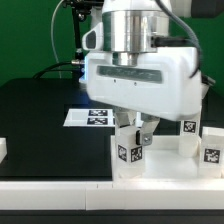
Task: Assemble square table
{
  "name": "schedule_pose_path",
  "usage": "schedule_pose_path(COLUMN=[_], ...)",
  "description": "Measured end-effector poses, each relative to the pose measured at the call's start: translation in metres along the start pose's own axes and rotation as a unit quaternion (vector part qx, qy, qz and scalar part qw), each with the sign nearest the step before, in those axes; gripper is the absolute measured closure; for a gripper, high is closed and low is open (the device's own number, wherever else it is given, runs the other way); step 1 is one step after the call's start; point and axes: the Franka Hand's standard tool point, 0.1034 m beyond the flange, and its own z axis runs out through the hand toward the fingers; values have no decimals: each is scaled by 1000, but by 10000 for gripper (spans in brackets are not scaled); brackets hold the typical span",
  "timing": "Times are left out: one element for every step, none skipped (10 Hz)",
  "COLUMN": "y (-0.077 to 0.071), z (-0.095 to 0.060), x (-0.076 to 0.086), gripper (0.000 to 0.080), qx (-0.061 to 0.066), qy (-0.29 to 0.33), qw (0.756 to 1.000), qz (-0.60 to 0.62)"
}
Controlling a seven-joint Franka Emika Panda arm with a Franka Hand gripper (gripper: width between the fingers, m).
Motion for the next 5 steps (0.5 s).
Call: schedule_pose_path(y=[-1,-1,-1,-1,-1], z=[0,0,-1,0,0], x=[-2,-2,-1,-2,-2], gripper=[509,509,509,509,509], qx=[8,20,18,17,17], qy=[-13,-22,-24,-24,-24], qw=[995,983,976,971,972], qz=[103,181,216,235,235])
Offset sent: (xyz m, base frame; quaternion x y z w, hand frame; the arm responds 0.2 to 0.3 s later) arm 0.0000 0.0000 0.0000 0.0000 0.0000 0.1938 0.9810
